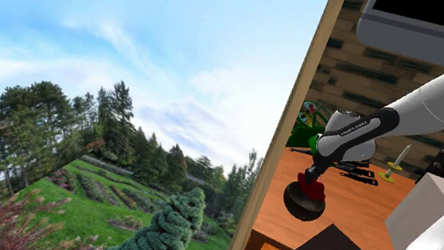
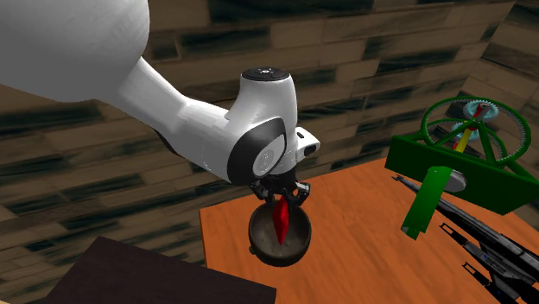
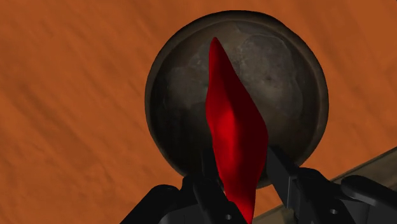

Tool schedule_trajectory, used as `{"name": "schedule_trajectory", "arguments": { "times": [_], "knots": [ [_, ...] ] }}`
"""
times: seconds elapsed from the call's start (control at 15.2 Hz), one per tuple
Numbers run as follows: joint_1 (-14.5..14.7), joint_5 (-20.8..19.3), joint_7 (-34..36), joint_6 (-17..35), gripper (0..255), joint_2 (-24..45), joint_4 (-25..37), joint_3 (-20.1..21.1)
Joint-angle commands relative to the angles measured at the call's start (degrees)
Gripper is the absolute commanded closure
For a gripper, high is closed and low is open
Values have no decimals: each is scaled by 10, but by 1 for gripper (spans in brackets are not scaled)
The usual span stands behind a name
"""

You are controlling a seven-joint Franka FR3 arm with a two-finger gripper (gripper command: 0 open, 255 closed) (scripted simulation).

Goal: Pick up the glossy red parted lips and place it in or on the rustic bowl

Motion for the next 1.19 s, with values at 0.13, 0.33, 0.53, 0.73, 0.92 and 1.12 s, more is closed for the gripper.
{"name": "schedule_trajectory", "arguments": {
  "times": [0.13, 0.33, 0.53, 0.73, 0.92, 1.12],
  "knots": [
    [0, 0, 0, 0, 0, 0, 0, 0],
    [0, 0, 0, 0, 0, 0, 0, 0],
    [0, -22, 17, -69, 0, -63, 7, 4],
    [-1, -26, 19, -87, 0, -78, 10, 7],
    [-1, -26, 19, -87, 0, -78, 10, 7],
    [-1, -26, 19, -87, 0, -78, 10, 7]
  ]
}}
